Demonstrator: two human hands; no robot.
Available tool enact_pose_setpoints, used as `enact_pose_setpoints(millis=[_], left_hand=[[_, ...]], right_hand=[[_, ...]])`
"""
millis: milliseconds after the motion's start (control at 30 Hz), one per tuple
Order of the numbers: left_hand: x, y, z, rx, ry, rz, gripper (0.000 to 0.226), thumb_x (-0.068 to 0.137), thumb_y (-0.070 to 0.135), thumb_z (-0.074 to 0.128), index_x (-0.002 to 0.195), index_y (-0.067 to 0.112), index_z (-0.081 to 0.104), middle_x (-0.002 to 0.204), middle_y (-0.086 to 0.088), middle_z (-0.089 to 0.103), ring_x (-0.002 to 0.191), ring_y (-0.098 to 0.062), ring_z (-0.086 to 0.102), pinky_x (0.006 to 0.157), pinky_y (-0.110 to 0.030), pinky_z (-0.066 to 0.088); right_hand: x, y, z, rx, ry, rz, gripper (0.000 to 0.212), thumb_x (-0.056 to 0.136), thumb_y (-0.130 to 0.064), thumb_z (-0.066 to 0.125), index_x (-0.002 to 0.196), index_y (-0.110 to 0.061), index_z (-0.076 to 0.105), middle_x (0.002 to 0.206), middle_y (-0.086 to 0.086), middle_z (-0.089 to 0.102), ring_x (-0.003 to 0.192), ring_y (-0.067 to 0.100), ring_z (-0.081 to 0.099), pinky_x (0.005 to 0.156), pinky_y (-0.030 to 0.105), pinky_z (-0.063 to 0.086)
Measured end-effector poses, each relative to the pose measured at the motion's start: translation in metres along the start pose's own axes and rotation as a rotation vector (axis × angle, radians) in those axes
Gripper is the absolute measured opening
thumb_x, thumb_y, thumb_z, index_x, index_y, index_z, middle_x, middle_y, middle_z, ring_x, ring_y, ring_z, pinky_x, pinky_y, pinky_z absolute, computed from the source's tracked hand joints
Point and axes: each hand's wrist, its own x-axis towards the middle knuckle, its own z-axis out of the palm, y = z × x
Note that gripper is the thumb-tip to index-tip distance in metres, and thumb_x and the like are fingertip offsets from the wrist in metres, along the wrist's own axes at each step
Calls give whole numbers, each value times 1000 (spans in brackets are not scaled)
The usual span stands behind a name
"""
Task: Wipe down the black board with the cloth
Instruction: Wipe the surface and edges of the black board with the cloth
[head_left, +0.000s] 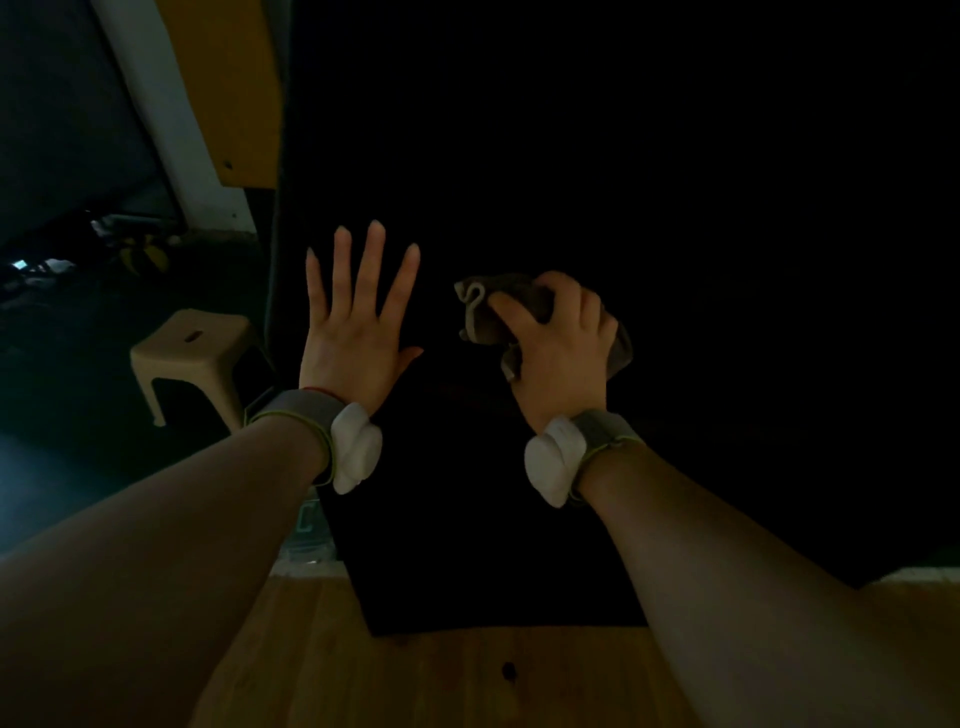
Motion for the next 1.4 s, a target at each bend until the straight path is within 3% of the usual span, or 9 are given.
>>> enact_pose_setpoints(millis=[167, 267, 433, 567, 733, 867, 1033, 1233, 1400], left_hand=[[-24, -2, 11, -40, 2, 57, 91, 80, 38, 69, 149, 11, 16, 154, -24, 9, 141, -44, 2, 114, -57, 2], [-44, -6, 21, -41, -44, 73, 80, 84, 44, 55, 149, 12, 20, 154, -23, 12, 141, -42, 3, 113, -59, 5], [-48, -2, 30, 15, -62, 52, 93, 78, 42, 67, 149, 13, 15, 155, -23, 9, 141, -44, 4, 113, -59, -2], [-48, -2, 31, 12, -49, 58, 91, 80, 43, 65, 149, 11, 14, 154, -25, 9, 140, -46, 5, 112, -60, 1], [-48, -1, 37, 0, -26, 38, 81, 85, 44, 51, 149, 11, 15, 153, -26, 11, 140, -47, 7, 112, -60, 2], [-48, -1, 42, 9, -2, 27, 75, 88, 47, 39, 149, 12, 12, 153, -26, 13, 140, -47, 6, 112, -59, 1], [-47, -1, 46, 4, 18, 35, 76, 88, 47, 37, 150, 12, 11, 153, -26, 11, 139, -45, 3, 112, -57, -2], [-45, 1, 45, -23, 17, 29, 74, 89, 45, 39, 149, 13, 10, 153, -27, 13, 138, -48, 5, 112, -58, -1], [-46, 2, 44, -34, 4, 33, 77, 89, 41, 48, 149, 12, 9, 153, -27, 11, 139, -48, 4, 112, -59, -3]], right_hand=[[-7, 3, 13, 7, -6, -7, 50, 93, -30, 57, 140, -35, 42, 147, 16, 32, 132, 42, 25, 106, 57, 18], [-13, 4, 21, 54, -8, -5, 47, 94, -33, 57, 139, -32, 45, 146, 19, 34, 131, 44, 27, 106, 59, 18], [-42, 14, 50, 48, -139, -17, 49, 95, -42, 53, 142, -36, 39, 148, 15, 30, 132, 39, 24, 107, 55, 19], [-61, 23, 62, 58, -243, -27, 52, 95, -44, 53, 143, -37, 36, 149, 13, 27, 133, 36, 24, 107, 52, 22], [-42, 8, 28, 172, 81, -65, 55, 68, -10, 79, 120, -17, 65, 119, 30, 55, 101, 53, 53, 84, 61, 45], [-18, -6, 13, 183, 286, -88, 56, 65, -10, 76, 120, -13, 66, 117, 33, 56, 103, 57, 54, 83, 62, 43], [-25, -11, 33, 193, 107, -4, 50, 81, -12, 68, 129, -19, 58, 134, 29, 47, 120, 54, 41, 97, 62, 28], [-30, -13, 50, 208, 132, 2, 46, 70, -17, 79, 115, -21, 69, 116, 28, 59, 106, 47, 51, 82, 65, 40], [-48, -10, 65, 101, 11, -47, 48, 73, -25, 82, 118, -26, 67, 119, 25, 58, 102, 51, 54, 84, 62, 40]])
